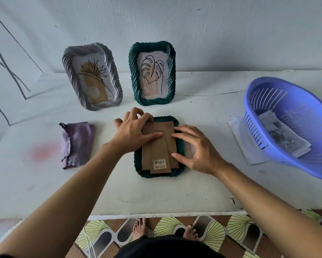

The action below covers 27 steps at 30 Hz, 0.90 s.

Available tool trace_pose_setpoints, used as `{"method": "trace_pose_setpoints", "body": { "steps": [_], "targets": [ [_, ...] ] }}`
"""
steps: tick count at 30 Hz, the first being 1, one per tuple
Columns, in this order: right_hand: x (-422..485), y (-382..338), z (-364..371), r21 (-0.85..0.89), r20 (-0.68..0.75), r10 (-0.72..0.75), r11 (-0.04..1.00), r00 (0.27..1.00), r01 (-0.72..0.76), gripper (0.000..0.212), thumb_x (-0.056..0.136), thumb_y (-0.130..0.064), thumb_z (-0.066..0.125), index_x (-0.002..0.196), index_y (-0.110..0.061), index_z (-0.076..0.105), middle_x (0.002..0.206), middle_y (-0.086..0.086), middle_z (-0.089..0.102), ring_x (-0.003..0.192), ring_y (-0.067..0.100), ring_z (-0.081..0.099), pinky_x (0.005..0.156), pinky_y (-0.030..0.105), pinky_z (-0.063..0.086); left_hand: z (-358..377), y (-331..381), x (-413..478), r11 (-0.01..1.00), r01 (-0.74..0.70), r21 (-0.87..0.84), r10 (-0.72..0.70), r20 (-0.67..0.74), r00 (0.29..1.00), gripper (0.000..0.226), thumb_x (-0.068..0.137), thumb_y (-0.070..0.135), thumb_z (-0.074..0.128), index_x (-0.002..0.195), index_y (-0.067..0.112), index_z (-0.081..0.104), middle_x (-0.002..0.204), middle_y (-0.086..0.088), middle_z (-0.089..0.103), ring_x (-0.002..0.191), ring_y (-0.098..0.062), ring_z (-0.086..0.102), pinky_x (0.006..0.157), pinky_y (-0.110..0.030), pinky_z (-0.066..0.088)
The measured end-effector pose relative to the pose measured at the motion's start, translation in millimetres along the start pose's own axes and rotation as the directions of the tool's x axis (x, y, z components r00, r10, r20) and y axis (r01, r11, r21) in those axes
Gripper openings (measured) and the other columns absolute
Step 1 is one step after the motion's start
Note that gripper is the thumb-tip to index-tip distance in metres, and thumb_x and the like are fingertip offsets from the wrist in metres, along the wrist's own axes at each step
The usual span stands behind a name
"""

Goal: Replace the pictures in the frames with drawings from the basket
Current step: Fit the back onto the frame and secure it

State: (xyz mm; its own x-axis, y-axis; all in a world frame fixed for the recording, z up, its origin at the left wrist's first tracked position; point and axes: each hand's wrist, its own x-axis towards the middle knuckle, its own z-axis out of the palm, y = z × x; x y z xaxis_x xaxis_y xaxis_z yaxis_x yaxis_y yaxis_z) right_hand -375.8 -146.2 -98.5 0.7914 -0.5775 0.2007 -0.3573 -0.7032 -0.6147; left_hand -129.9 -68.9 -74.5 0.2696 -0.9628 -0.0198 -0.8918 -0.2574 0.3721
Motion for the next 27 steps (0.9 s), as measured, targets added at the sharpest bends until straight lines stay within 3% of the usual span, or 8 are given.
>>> {"method": "trace_pose_setpoints", "body": {
  "steps": [9,16,21,27],
  "targets": [
    [0.6,-1.8,-0.3,0.002,-0.008,-0.01,1.0,1.0,0.01,0.057,0.086,-0.043,0.073,0.136,-0.018,0.059,0.151,-0.008,0.043,0.143,0.007,0.031,0.117,0.032,0.032,6.6,-0.7,-2.0,0.999,0.012,-0.051,-0.018,-0.123,0.992,0.068,0.07,0.087,0.054,0.112,0.033,0.06,0.123,0.009,0.044,0.119,-0.016,0.047,0.099,-0.049,0.032],
    [0.9,-0.1,0.9,0.008,-0.024,0.001,1.0,1.0,-0.001,0.06,0.084,-0.046,0.075,0.135,-0.018,0.06,0.148,-0.007,0.048,0.144,0.005,0.031,0.118,0.03,0.03,4.3,-0.3,0.9,0.996,0.005,-0.092,-0.017,-0.128,0.992,0.064,0.069,0.081,0.064,0.107,0.029,0.06,0.117,0.01,0.045,0.113,-0.012,0.049,0.091,-0.039,0.025],
    [1.6,-0.2,0.7,0.022,-0.021,0.002,1.0,1.0,-0.001,0.061,0.083,-0.049,0.074,0.135,-0.019,0.06,0.148,-0.007,0.048,0.143,0.006,0.032,0.117,0.037,0.034,2.3,1.1,-2.7,1.0,-0.028,-0.001,0.028,-0.12,0.992,0.062,0.074,0.085,0.051,0.116,0.039,0.058,0.123,0.01,0.044,0.119,-0.015,0.046,0.092,-0.041,0.022],
    [1.4,-0.7,0.1,0.026,-0.021,0.002,1.0,1.0,-0.002,0.063,0.082,-0.05,0.075,0.135,-0.018,0.06,0.146,-0.007,0.049,0.142,0.007,0.034,0.116,0.038,0.036,3.6,0.7,0.1,0.999,-0.025,0.038,0.028,-0.095,0.995,0.065,0.072,0.088,0.045,0.114,0.04,0.059,0.126,0.008,0.043,0.123,-0.018,0.044,0.093,-0.041,0.019]
  ]
}}
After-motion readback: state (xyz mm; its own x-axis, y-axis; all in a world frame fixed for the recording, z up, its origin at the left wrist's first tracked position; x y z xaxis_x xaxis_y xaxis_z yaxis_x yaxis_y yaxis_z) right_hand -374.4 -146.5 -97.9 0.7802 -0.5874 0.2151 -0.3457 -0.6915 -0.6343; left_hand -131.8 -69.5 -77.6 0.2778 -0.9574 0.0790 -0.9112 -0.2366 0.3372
